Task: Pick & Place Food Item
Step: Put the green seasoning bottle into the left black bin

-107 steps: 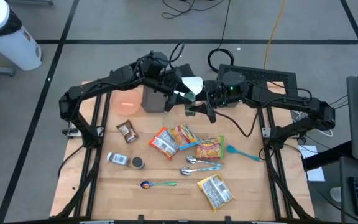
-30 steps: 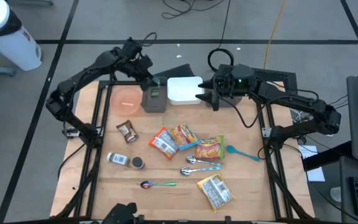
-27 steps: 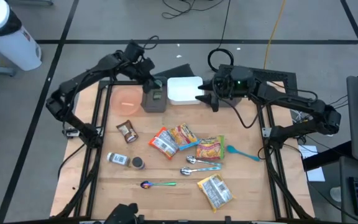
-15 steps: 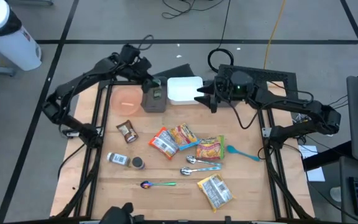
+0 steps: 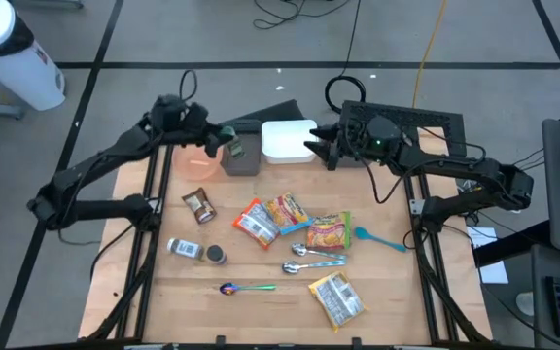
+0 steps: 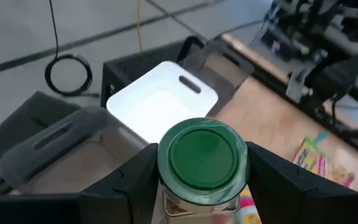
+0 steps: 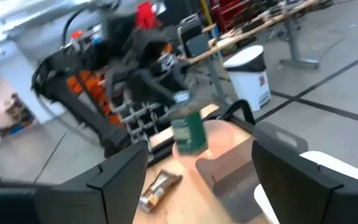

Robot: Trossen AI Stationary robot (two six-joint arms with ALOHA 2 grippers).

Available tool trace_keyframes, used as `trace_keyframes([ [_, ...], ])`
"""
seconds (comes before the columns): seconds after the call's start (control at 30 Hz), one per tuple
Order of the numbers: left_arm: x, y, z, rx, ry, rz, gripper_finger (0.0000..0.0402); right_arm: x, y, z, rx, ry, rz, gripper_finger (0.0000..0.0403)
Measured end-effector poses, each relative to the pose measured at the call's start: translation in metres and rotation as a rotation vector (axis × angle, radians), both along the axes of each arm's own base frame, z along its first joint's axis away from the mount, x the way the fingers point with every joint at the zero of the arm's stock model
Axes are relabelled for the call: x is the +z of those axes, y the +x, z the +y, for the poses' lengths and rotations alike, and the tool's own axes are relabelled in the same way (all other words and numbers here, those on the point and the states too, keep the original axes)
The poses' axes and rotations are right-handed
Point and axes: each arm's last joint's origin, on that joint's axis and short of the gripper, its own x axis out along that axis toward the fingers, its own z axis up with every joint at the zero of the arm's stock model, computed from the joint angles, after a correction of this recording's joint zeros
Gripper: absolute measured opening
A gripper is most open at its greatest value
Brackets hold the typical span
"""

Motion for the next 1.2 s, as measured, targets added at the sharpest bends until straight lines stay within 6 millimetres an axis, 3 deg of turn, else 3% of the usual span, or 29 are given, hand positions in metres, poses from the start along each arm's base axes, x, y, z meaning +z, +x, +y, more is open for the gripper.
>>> trace_keyframes([
  [0.3,-0.022,0.010,-0.015,0.249,0.085,0.044,0.0210,-0.001,0.001,0.002,-0.037,0.077,-0.027,0.0279],
  [0.77,-0.061,0.042,-0.002,0.624,-0.050,0.084,0.0210,-0.001,0.001,0.002,-0.060,-0.030,0.009,0.0279],
  [1.03,-0.080,0.057,0.000,0.732,-0.064,0.093,0.0210,-0.002,-0.004,-0.007,-0.090,-0.068,0.036,0.0279],
  [1.2,-0.080,0.062,0.007,0.763,-0.041,0.149,0.0210,-0.005,-0.007,-0.014,-0.113,-0.059,0.062,0.0279],
])
